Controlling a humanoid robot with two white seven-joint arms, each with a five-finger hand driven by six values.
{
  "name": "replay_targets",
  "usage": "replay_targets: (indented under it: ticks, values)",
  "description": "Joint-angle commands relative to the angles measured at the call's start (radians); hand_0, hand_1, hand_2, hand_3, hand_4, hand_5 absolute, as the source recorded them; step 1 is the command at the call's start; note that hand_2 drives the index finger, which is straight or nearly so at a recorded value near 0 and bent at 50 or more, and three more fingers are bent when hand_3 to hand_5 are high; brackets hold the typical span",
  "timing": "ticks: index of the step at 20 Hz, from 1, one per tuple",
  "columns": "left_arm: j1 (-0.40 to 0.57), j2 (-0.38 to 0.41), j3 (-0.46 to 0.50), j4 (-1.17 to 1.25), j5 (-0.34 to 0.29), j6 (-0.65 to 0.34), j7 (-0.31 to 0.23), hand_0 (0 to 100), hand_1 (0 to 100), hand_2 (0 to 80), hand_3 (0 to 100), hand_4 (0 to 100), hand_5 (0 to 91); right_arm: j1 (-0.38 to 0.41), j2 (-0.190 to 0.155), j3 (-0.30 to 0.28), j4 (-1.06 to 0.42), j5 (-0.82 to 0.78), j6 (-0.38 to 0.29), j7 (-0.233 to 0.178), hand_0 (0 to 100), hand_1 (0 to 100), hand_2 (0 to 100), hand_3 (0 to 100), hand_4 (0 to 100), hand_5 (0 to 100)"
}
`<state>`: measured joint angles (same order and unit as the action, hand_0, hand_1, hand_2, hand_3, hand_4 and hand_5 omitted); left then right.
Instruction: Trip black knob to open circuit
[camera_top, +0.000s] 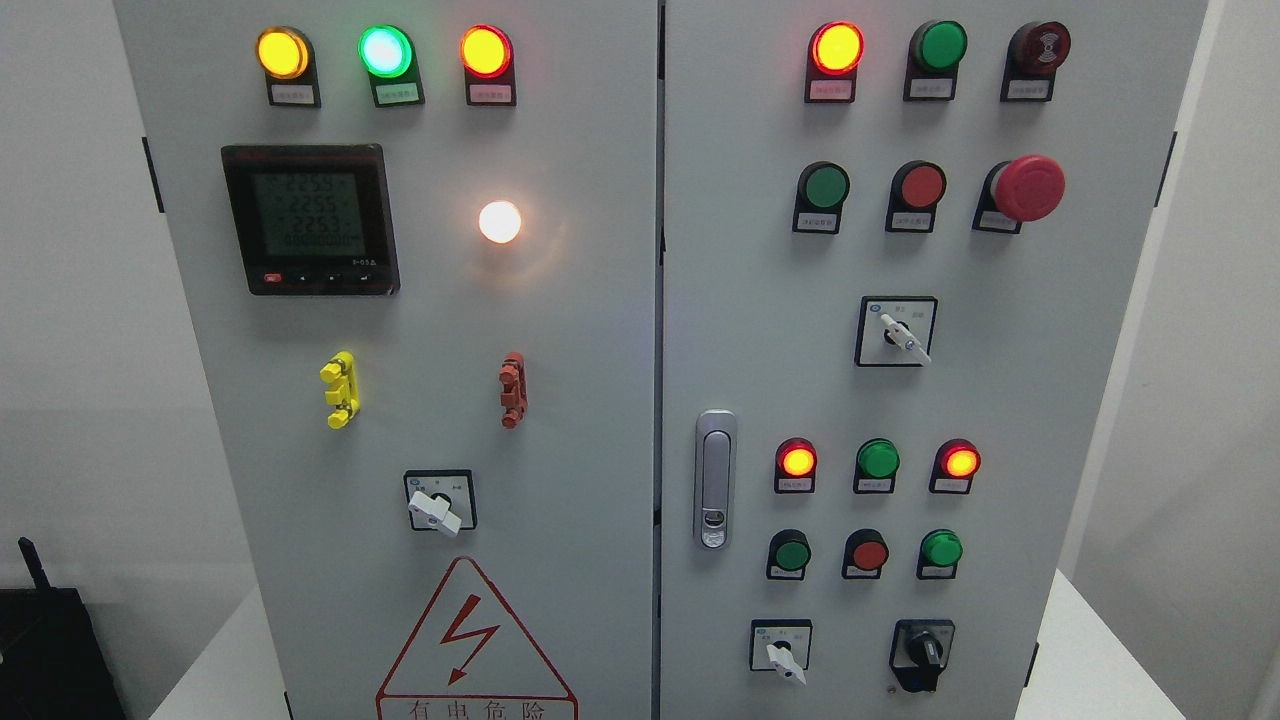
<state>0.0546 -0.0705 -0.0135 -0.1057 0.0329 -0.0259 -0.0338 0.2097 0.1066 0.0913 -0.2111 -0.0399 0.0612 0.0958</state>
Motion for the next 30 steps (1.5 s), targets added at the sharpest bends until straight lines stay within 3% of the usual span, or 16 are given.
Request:
replay_targets:
  ticks: [1,13,20,24,30]
  values:
    - [-0.004,-0.002,0.001,0.0,0.002,-0.003,0.0,12,39,0.0,0,0,0.0,0.0,0.004,0.002,0.003,0.0,-0.004,0.004,0,23,0,0,0,0]
    - [-0.002,-0.002,0.001,0.0,0.002,-0.003,0.0,12,39,0.0,0,0,0.0,0.003,0.004,-0.002,-0.01,-0.005,-0.015,-0.005,0,22,0,0,0,0]
    - [-0.004,-0.002,0.001,0.0,0.002,-0.003,0.0,12,39,0.0,0,0,0.0,0.007,0.004,-0.024,-0.033,-0.008,-0.098,-0.022,0,21,0,2,0,0]
    - [-0.003,-0.002,0.001,0.0,0.002,-0.003,0.0,12,39,0.0,0,0,0.0,0.029,0.004,-0.033,-0.121,-0.008,-0.106,-0.053,0,21,0,7,6,3]
    - [-0.004,0.0,0.001,0.0,0.002,-0.003,0.0,12,39,0.0,0,0,0.0,0.095,0.002,-0.033,-0.298,-0.008,-0.106,-0.074,0,21,0,18,21,17]
